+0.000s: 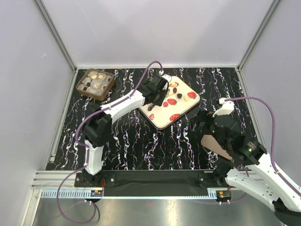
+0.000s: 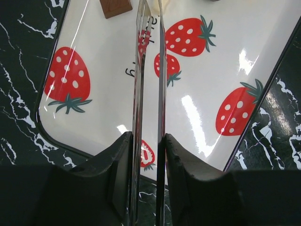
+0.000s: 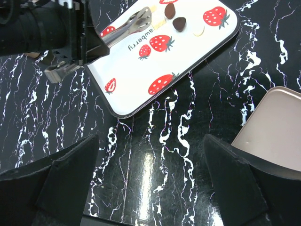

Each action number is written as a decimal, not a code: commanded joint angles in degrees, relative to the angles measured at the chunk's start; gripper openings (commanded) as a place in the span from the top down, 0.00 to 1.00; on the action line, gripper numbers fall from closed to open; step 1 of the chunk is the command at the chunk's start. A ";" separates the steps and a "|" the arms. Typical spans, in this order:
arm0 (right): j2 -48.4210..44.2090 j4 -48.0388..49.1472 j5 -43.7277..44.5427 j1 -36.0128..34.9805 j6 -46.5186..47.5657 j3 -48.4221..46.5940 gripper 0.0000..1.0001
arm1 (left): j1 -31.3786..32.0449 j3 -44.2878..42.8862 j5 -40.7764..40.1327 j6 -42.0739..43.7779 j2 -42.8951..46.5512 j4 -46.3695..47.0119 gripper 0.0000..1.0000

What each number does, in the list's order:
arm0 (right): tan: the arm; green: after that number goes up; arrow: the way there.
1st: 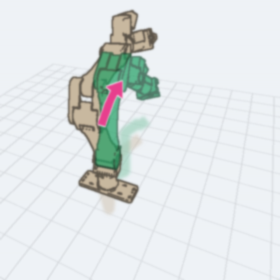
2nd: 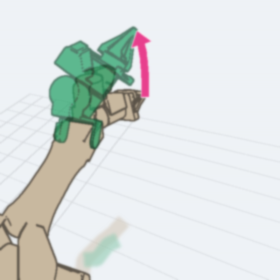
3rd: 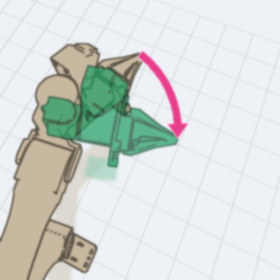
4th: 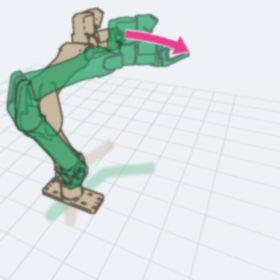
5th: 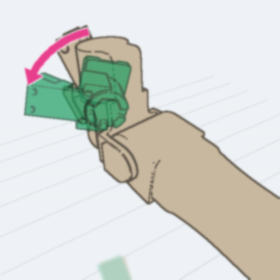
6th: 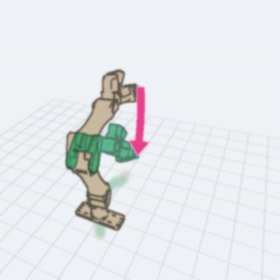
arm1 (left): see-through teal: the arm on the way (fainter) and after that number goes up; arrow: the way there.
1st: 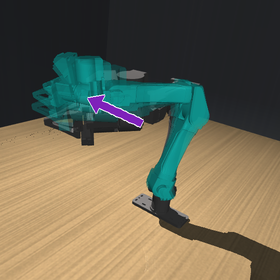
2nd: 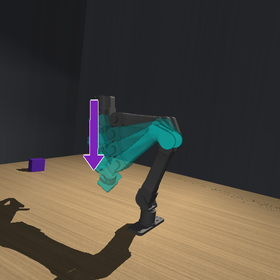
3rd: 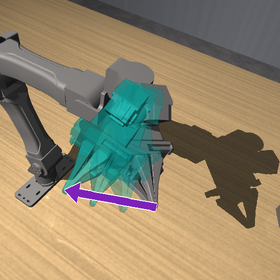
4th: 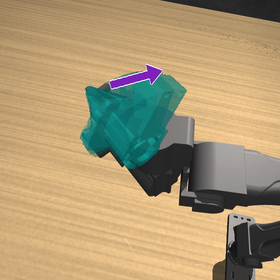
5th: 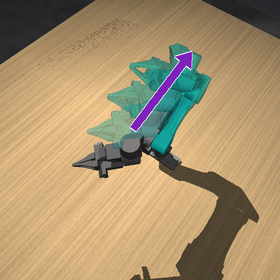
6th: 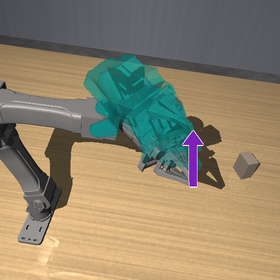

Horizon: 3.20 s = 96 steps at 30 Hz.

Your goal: Pack the chocolate

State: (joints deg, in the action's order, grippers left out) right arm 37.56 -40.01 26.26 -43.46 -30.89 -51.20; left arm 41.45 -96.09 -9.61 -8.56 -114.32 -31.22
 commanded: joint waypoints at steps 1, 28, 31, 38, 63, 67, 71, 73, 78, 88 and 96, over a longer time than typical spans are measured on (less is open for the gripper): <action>-0.82 0.02 0.28 -0.22 -0.66 -2.06 0.00 | 0.12 1.43 -1.82 0.21 5.25 1.08 0.65; -2.58 -1.39 2.57 -0.13 0.49 -1.54 0.00 | 0.03 -5.42 0.99 6.45 -6.09 3.45 0.56; -2.67 -1.47 2.39 -0.04 0.31 -1.27 0.00 | 0.03 -5.07 1.26 5.92 -5.91 3.19 0.58; -2.49 -1.04 2.22 -0.04 0.40 -1.36 0.00 | 0.03 -2.26 0.55 4.87 -0.38 1.43 0.67; 0.93 3.71 -3.41 -0.04 -0.22 -0.04 0.00 | -27.29 3.01 -8.59 -3.74 21.06 -16.77 0.71; 3.30 5.46 -4.20 -0.13 0.57 0.22 0.00 | -33.44 6.96 -7.27 -5.33 22.13 -16.06 0.71; 4.80 6.26 -4.29 -0.13 1.71 0.14 0.00 | -37.22 8.73 -7.35 -6.21 21.60 -15.80 0.71; 5.06 6.78 -4.20 -0.04 2.06 0.22 0.00 | -37.85 9.34 -8.23 -6.30 21.34 -15.54 0.70; 5.07 7.05 -4.02 -0.04 2.24 0.93 0.00 | -38.99 10.05 -9.55 -6.39 20.20 -14.92 0.69; 5.33 7.49 -3.50 -0.13 2.59 1.19 0.00 | -39.78 7.24 -10.52 -5.68 15.01 -13.34 0.68; 5.59 7.58 -2.88 -0.13 3.03 1.28 0.00 | -40.05 5.22 -12.10 -6.82 11.76 -13.78 0.67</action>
State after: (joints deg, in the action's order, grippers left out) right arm 43.05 -34.54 22.83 -43.46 -28.91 -49.89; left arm 1.89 -87.64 -18.68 -14.55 -102.35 -46.59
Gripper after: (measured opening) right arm 0.994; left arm 0.331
